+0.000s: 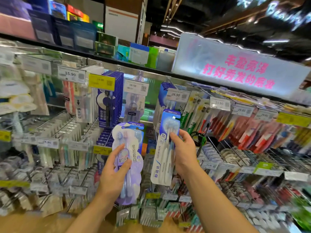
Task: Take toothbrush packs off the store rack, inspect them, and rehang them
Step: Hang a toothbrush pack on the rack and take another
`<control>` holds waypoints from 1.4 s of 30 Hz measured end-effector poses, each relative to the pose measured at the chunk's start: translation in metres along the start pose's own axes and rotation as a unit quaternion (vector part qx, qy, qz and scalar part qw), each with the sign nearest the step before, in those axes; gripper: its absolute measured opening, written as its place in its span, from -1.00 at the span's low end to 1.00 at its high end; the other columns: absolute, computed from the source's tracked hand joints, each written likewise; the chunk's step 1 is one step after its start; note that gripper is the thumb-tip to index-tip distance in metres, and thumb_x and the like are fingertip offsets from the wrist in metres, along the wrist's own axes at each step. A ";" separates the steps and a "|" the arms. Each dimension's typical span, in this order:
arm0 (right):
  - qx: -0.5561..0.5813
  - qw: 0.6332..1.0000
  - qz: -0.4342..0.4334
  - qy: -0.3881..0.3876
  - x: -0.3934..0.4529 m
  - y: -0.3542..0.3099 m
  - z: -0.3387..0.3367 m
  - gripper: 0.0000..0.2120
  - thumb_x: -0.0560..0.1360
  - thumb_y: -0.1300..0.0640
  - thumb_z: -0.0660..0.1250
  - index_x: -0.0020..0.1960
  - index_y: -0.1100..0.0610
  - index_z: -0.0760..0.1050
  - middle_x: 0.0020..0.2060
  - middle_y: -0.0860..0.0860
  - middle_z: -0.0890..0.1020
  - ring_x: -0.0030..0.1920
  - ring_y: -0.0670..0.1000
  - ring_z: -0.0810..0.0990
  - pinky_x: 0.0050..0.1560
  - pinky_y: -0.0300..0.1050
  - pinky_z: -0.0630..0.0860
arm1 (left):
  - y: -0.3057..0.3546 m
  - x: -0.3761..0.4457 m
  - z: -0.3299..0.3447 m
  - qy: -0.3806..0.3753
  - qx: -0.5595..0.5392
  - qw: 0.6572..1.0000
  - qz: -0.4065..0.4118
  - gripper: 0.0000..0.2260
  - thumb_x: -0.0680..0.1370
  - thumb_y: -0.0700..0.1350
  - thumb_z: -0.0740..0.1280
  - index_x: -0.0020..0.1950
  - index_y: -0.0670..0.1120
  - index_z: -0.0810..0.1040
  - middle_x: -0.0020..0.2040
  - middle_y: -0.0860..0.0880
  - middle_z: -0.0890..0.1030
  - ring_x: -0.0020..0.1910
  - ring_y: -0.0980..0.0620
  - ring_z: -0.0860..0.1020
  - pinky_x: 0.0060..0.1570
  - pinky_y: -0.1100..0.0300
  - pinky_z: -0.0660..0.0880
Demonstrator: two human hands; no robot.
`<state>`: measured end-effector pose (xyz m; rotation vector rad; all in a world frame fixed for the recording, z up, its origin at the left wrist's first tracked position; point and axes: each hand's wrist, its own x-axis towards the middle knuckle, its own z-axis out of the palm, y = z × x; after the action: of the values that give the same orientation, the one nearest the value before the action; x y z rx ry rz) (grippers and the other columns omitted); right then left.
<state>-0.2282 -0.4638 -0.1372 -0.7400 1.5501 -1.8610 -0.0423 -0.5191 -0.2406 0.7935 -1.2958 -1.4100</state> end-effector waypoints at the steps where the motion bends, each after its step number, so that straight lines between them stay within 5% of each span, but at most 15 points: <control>1: -0.003 1.000 -0.007 0.000 0.002 -0.001 0.000 -0.86 0.64 0.21 0.32 0.19 0.17 0.54 -0.06 0.19 0.71 -0.28 0.01 0.69 -0.32 -0.08 0.64 | 0.001 0.002 0.001 -0.002 0.001 1.000 -0.001 -0.58 0.63 -0.14 0.37 0.28 0.39 0.51 0.43 0.19 0.49 0.45 0.04 0.46 0.46 -0.14 0.39; 7: -0.024 0.999 -0.034 -0.001 0.023 -0.004 0.001 -0.77 0.64 0.24 0.31 0.29 0.14 0.50 0.06 0.17 0.72 -0.14 0.01 0.72 -0.22 -0.13 0.67 | 0.005 0.016 0.009 -0.010 -0.009 1.000 -0.011 -0.56 0.64 -0.17 0.35 0.24 0.42 0.51 0.42 0.16 0.51 0.40 0.04 0.51 0.43 -0.14 0.44; 14: -0.011 0.999 -0.051 -0.003 0.062 0.007 0.008 -0.65 0.60 0.15 0.39 0.37 0.02 0.47 0.23 0.11 0.67 0.24 0.09 0.65 0.29 0.16 0.58 | 0.011 0.040 0.018 -0.007 -0.005 1.000 0.010 -0.59 0.64 -0.20 0.33 0.31 0.31 0.49 0.38 0.32 0.46 0.38 0.23 0.48 0.37 0.10 0.43; 20: 0.018 0.994 -0.099 -0.037 0.089 0.008 0.007 -0.72 0.63 0.26 0.33 0.22 -0.08 0.50 -0.07 -0.10 0.75 -0.09 -0.10 0.72 -0.08 -0.18 0.65 | 0.022 0.064 0.030 0.018 -0.003 1.000 0.008 -0.59 0.64 -0.21 0.33 0.31 0.29 0.52 0.45 0.16 0.48 0.42 0.09 0.47 0.38 0.04 0.43; 24: 0.044 0.992 -0.120 -0.021 0.103 0.005 0.005 -0.72 0.63 0.29 0.32 0.15 -0.09 0.51 -0.13 -0.10 0.76 -0.11 -0.12 0.71 -0.07 -0.16 0.64 | 0.027 0.077 0.041 0.014 0.024 0.999 0.020 -0.60 0.65 -0.19 0.32 0.34 0.28 0.46 0.41 0.22 0.46 0.29 0.35 0.48 0.18 0.35 0.41; 28: 0.039 0.993 -0.113 -0.020 0.112 0.000 0.006 -0.71 0.62 0.23 0.35 0.28 -0.04 0.52 0.08 0.11 0.73 0.12 0.15 0.71 0.19 0.17 0.63 | 0.025 0.084 0.054 0.005 0.021 1.000 0.005 -0.60 0.65 -0.22 0.31 0.33 0.25 0.45 0.25 0.37 0.44 0.00 0.64 0.48 -0.17 0.63 0.44; 31: 0.034 0.993 -0.112 -0.024 0.117 0.000 0.006 -0.65 0.62 0.20 0.37 0.37 0.02 0.48 0.12 0.14 0.72 0.16 0.17 0.70 0.24 0.25 0.60 | 0.022 0.088 0.060 0.000 0.016 1.000 0.007 -0.60 0.65 -0.21 0.32 0.33 0.27 0.46 0.28 0.38 0.44 0.06 0.59 0.51 -0.13 0.57 0.49; 35: 0.032 0.991 -0.126 -0.030 0.127 0.007 0.004 -0.65 0.63 0.21 0.35 0.39 0.01 0.47 0.05 0.07 0.73 0.07 0.03 0.72 0.09 0.02 0.66 | 0.020 0.091 0.062 -0.002 0.011 1.000 0.001 -0.61 0.64 -0.16 0.33 0.30 0.33 0.48 0.35 0.34 0.46 0.27 0.26 0.55 0.08 0.33 0.53; 38: 0.029 0.991 -0.124 -0.029 0.137 0.010 0.007 -0.70 0.63 0.24 0.33 0.28 -0.08 0.47 -0.09 -0.09 0.73 -0.11 -0.18 0.70 -0.12 -0.27 0.61 | 0.019 0.094 0.063 -0.004 0.012 1.000 0.000 -0.61 0.64 -0.15 0.33 0.29 0.34 0.49 0.38 0.30 0.47 0.32 0.19 0.53 0.10 0.30 0.52; 42: 0.038 0.995 -0.093 -0.018 0.148 0.007 0.014 -0.79 0.62 0.21 0.37 0.08 -0.09 0.46 -0.20 -0.10 0.74 -0.25 -0.18 0.68 -0.25 -0.27 0.60 | 0.018 0.099 0.065 -0.005 0.008 1.000 -0.009 -0.61 0.64 -0.15 0.34 0.32 0.33 0.50 0.42 0.20 0.50 0.32 0.15 0.56 0.21 0.16 0.55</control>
<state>-0.3158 -0.5847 -0.1357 -0.9048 1.4195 -2.0180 -0.1248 -0.5924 -0.1936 0.8120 -1.3121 -1.4216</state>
